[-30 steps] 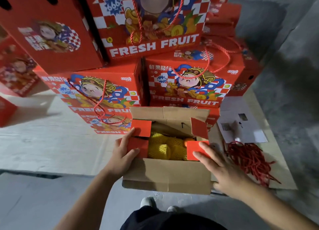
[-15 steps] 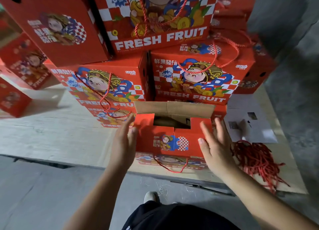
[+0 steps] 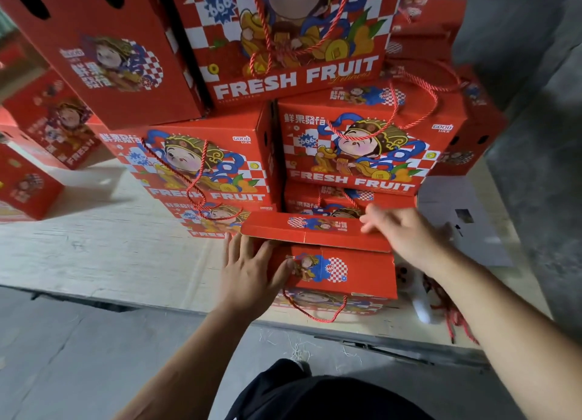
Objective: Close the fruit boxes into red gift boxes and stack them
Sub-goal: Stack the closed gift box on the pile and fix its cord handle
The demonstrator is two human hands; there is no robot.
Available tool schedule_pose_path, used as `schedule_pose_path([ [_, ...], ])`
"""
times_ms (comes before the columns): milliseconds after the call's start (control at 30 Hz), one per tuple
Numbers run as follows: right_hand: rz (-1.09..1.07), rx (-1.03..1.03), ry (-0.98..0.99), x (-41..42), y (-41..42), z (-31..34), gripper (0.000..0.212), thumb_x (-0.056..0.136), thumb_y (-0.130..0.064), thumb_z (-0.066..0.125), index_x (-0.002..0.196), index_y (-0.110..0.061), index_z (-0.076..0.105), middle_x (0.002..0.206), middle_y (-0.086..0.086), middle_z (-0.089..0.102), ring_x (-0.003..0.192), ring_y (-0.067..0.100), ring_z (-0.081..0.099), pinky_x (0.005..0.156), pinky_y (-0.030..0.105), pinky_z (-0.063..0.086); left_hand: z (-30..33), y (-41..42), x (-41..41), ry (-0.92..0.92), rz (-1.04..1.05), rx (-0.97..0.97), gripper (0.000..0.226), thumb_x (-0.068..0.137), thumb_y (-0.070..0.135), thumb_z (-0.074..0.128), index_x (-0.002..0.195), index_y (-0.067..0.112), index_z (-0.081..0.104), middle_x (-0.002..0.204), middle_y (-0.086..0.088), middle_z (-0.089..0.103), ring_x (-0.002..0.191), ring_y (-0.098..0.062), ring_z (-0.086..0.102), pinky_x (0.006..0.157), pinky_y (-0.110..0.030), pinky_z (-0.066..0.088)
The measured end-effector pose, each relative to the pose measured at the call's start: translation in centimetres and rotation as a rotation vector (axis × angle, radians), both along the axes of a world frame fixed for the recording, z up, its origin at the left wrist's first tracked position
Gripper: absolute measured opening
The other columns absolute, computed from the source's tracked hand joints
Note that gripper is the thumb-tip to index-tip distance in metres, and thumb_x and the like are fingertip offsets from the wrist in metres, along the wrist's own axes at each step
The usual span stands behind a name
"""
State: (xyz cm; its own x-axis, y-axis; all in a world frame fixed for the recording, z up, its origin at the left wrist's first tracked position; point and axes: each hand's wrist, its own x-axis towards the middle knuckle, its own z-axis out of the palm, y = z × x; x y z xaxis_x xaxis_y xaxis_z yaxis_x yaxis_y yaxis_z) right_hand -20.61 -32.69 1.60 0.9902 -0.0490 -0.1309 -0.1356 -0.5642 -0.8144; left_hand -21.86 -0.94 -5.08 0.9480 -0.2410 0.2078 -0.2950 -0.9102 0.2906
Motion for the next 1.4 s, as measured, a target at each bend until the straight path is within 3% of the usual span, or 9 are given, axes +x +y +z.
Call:
schedule_pose_path([
  [133, 0.203, -0.271, 0.014, -0.5, 0.7, -1.3, 0.081, 0.08, -0.078, 0.05, 0.148, -0.036, 0.053, 0.151, -0.014, 0.049, 0.14, 0.013, 0.043, 0.113, 0.042, 0.043, -0.3, 0.1, -0.3, -0.049, 0.018, -0.073, 0.068, 0.097, 0.077, 0.036, 0.141, 0.028, 0.05, 0.144, -0.002, 0.048, 0.131, -0.03, 0.043, 0.112, -0.054, 0.04],
  [300, 0.339, -0.681, -0.114, 0.1, 0.9, -1.2, 0.087, 0.085, -0.08, 0.03, 0.153, -0.03, 0.049, 0.15, -0.005, 0.056, 0.135, 0.024, 0.054, 0.107, 0.047, 0.049, 0.2, -0.3, -0.9, -0.029, 0.242, -0.667, 0.067, 0.086, 0.066, 0.062, 0.126, 0.017, 0.042, 0.137, -0.002, 0.032, 0.135, -0.022, 0.034, 0.117, -0.053, 0.037],
  [433, 0.351, -0.778, -0.396, 0.9, 1.2, -0.9, 0.069, 0.096, -0.062, 0.036, 0.134, -0.014, 0.069, 0.109, 0.011, 0.078, 0.094, 0.036, 0.075, 0.07, 0.048, 0.063, 2.9, 0.0, 2.5, -0.073, -0.021, -0.192, 0.072, 0.088, 0.068, 0.059, 0.147, 0.028, 0.048, 0.156, -0.001, 0.042, 0.144, -0.029, 0.034, 0.117, -0.05, 0.032],
  [600, 0.383, -0.948, -0.306, -0.4, 2.0, -2.5, 0.061, 0.096, -0.057, 0.048, 0.15, -0.031, 0.054, 0.133, 0.008, 0.064, 0.11, 0.036, 0.059, 0.085, 0.047, 0.052, 4.7, -0.3, 5.8, -0.085, -0.164, 0.152, 0.056, 0.08, 0.048, 0.062, 0.133, 0.03, 0.069, 0.118, 0.001, 0.072, 0.106, -0.032, 0.063, 0.096, -0.046, 0.043],
  [800, 0.362, -0.954, -0.223, -1.0, 2.4, -3.1, 0.065, 0.098, -0.062, 0.03, 0.157, -0.036, 0.041, 0.148, 0.01, 0.056, 0.131, 0.036, 0.053, 0.103, 0.053, 0.046, 2.6, 0.2, 5.7, 0.181, -0.259, 0.191, 0.098, 0.084, 0.096, 0.028, 0.164, 0.039, 0.019, 0.163, 0.001, 0.032, 0.148, -0.027, 0.024, 0.121, -0.056, 0.026],
  [1033, 0.449, -0.911, -0.104, 0.2, 2.0, -0.7, 0.071, 0.097, -0.067, 0.016, 0.158, -0.036, 0.039, 0.145, 0.0, 0.06, 0.127, 0.028, 0.061, 0.101, 0.044, 0.052, 4.7, -1.2, 7.9, 0.085, -0.223, 0.351, 0.083, 0.087, 0.09, 0.018, 0.152, 0.045, 0.045, 0.141, 0.007, 0.059, 0.124, -0.032, 0.052, 0.105, -0.047, 0.044],
  [1200, 0.321, -0.971, -0.118, -1.3, 3.0, -2.7, 0.064, 0.098, -0.061, 0.031, 0.156, -0.037, 0.042, 0.145, 0.006, 0.058, 0.13, 0.034, 0.055, 0.099, 0.053, 0.051, 3.7, -1.3, 6.9, 0.067, -0.232, 0.358, 0.091, 0.087, 0.091, 0.012, 0.158, 0.039, 0.035, 0.138, 0.002, 0.054, 0.123, -0.029, 0.046, 0.108, -0.049, 0.039],
  [1267, 0.323, -0.962, -0.083, -1.3, 3.0, -3.3, 0.067, 0.098, -0.067, 0.023, 0.161, -0.042, 0.025, 0.155, 0.007, 0.048, 0.14, 0.036, 0.046, 0.108, 0.056, 0.044, 3.5, -1.2, 6.8, 0.086, -0.216, 0.32, 0.095, 0.086, 0.095, 0.012, 0.16, 0.039, 0.03, 0.14, 0.003, 0.051, 0.127, -0.028, 0.044, 0.111, -0.049, 0.036],
  [1400, 0.352, -0.805, 0.103, -0.6, 2.9, -3.5, 0.071, 0.097, -0.076, 0.017, 0.153, -0.056, -0.022, 0.173, 0.0, -0.005, 0.157, 0.03, -0.006, 0.124, 0.057, 0.004, 3.2, -1.5, 6.5, 0.075, -0.206, 0.344, 0.098, 0.085, 0.096, 0.011, 0.161, 0.037, 0.029, 0.143, 0.002, 0.05, 0.131, -0.026, 0.046, 0.114, -0.047, 0.035],
])
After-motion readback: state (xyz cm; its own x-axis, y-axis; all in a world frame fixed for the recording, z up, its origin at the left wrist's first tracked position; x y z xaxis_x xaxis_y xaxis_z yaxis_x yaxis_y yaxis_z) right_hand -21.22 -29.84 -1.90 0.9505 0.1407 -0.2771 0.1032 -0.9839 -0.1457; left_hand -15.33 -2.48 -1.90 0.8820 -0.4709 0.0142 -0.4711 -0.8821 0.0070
